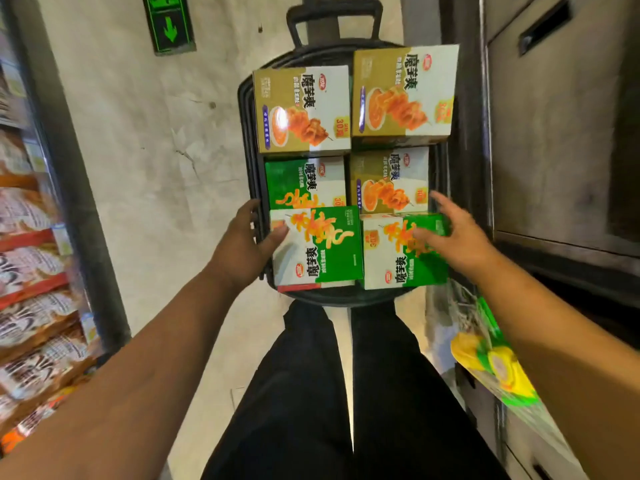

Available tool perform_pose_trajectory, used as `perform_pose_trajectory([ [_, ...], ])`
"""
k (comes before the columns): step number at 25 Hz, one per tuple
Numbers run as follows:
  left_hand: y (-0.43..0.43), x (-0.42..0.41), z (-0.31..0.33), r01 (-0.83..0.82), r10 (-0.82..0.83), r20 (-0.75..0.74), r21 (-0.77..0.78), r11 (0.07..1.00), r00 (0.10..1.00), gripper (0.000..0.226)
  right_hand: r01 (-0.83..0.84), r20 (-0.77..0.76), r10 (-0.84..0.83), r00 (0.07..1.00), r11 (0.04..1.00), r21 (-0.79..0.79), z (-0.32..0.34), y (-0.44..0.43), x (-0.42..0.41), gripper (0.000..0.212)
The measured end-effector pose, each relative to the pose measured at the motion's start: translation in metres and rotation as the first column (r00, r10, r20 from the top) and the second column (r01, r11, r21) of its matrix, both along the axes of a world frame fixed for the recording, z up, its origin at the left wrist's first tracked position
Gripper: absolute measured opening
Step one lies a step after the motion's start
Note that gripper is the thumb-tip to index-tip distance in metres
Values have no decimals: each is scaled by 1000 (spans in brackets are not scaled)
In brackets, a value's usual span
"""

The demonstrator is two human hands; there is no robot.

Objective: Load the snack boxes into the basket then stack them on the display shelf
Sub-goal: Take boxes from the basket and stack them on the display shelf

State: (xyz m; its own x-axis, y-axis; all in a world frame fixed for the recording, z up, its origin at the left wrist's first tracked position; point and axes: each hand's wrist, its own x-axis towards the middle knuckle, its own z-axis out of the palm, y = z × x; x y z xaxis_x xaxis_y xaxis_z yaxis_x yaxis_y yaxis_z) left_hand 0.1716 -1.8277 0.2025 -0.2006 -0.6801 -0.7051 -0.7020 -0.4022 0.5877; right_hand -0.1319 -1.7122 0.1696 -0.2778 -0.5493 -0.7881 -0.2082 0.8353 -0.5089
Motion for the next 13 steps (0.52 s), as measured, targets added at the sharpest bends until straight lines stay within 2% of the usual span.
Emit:
perform_pose_trajectory([
  [4, 30, -1, -11, -128, 135, -31, 150, 980, 990, 70, 112, 37, -113, 993, 993, 28, 0, 17, 19, 109],
  [7, 38, 0, -31, -163, 174, -29, 228, 960, 984, 67, 158, 4, -158, 987, 987, 6, -16, 23, 22, 126],
  [10, 35, 2, -50, -213, 245, -77, 297, 931, 966, 59, 193, 10, -193, 981, 981, 9, -23, 25, 19, 122],
  [13, 29, 4, -55, -223, 277, -125, 331, 917, 953, 52, 200, 27, -199, 980, 980, -25, -26, 26, 18, 103],
])
